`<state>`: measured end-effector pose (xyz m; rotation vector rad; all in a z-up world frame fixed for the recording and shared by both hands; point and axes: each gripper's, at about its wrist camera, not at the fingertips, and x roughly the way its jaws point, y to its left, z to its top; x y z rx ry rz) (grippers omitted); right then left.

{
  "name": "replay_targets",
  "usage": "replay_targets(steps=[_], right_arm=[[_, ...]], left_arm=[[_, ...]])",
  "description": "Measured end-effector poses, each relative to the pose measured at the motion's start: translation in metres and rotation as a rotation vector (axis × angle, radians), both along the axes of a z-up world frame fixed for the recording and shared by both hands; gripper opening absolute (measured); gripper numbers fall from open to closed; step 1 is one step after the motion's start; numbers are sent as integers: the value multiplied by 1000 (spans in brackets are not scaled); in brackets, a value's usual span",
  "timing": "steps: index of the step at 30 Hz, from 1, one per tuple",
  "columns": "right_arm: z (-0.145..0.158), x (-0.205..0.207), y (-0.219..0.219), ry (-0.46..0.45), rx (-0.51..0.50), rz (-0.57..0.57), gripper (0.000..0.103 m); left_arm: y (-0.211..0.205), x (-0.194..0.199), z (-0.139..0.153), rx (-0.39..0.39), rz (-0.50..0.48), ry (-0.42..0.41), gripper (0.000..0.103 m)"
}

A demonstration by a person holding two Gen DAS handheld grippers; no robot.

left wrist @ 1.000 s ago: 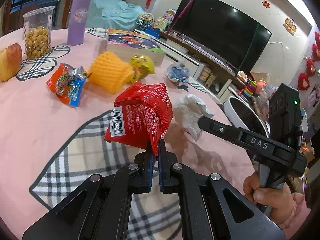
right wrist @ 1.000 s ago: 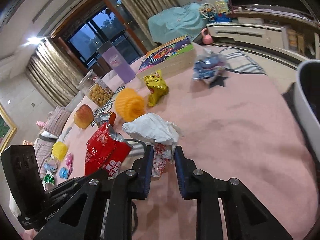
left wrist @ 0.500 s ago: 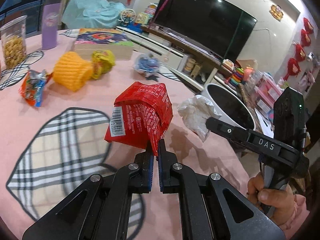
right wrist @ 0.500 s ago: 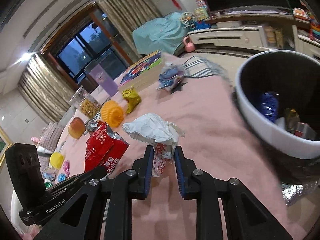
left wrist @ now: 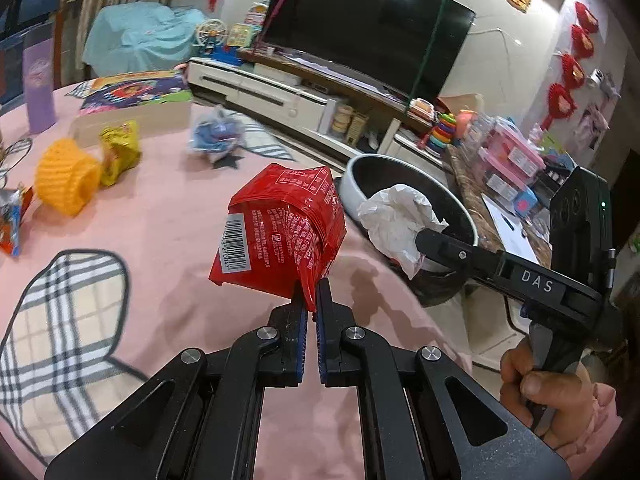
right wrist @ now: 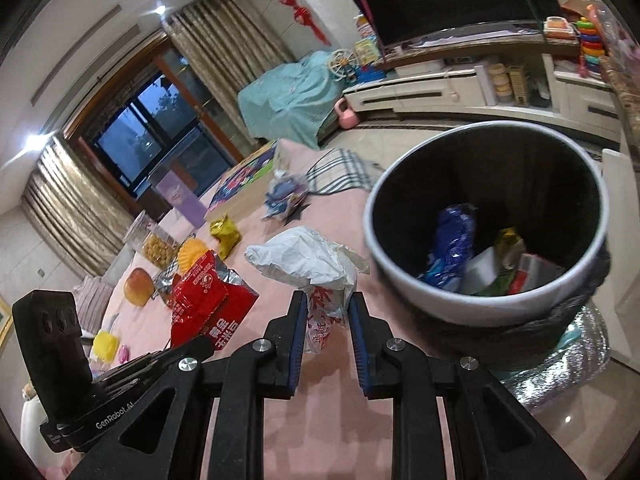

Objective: Collect trash
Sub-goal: 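Carry the red snack bag and white tissue over the bin and release both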

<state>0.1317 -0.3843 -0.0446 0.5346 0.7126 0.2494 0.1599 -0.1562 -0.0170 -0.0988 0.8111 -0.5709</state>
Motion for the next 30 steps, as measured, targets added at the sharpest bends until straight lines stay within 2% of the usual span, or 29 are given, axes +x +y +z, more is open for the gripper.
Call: replay_targets(steps=[16, 30], right_arm=[[7, -11, -48, -21, 5, -101, 22], [4, -7, -85, -3, -1, -171, 22]], left_arm=[[-61, 6, 13, 25, -104, -27, 3], [-104, 17, 15, 62, -169, -30, 3]])
